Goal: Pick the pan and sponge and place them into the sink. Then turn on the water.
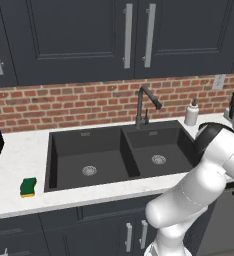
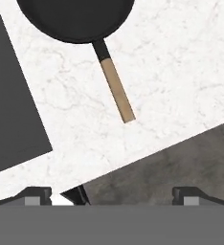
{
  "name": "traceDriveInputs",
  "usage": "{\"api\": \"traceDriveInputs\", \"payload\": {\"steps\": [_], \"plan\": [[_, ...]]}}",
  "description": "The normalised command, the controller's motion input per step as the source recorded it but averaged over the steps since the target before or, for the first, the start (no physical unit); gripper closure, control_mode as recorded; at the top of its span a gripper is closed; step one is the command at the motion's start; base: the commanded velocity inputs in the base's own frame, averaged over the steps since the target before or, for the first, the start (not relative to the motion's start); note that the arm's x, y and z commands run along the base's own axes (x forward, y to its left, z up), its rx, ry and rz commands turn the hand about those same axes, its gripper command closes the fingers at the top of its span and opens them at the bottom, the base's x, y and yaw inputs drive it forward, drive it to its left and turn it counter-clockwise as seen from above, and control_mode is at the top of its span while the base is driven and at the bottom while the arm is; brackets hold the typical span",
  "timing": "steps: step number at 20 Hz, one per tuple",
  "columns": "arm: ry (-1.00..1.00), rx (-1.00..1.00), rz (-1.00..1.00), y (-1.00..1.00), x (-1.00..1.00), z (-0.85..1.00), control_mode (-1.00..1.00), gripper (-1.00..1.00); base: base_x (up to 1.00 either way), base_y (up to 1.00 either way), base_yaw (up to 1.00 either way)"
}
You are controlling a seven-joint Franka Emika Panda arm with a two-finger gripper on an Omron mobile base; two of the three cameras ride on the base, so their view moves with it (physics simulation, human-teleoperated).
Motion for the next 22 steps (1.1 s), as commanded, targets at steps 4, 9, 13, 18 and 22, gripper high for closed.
{"api": "traceDriveInputs", "payload": {"steps": [4,9,13,18,22], "plan": [[0.11,-0.01,0.20,0.04,0.53,-0.58,-1.00,-1.00,0.00,0.00,0.00],[0.03,0.03,0.29,-0.18,0.48,-0.37,-1.00,-1.00,0.00,0.00,0.00],[0.00,0.15,0.18,-0.47,0.07,-0.12,-1.00,-1.00,0.00,0.00,0.00],[0.00,0.01,0.01,-0.13,0.01,0.00,-1.00,-1.00,0.00,0.00,0.00],[0.00,0.00,-0.01,-0.08,0.00,0.00,-1.00,-1.00,0.00,0.00,0.00]]}}
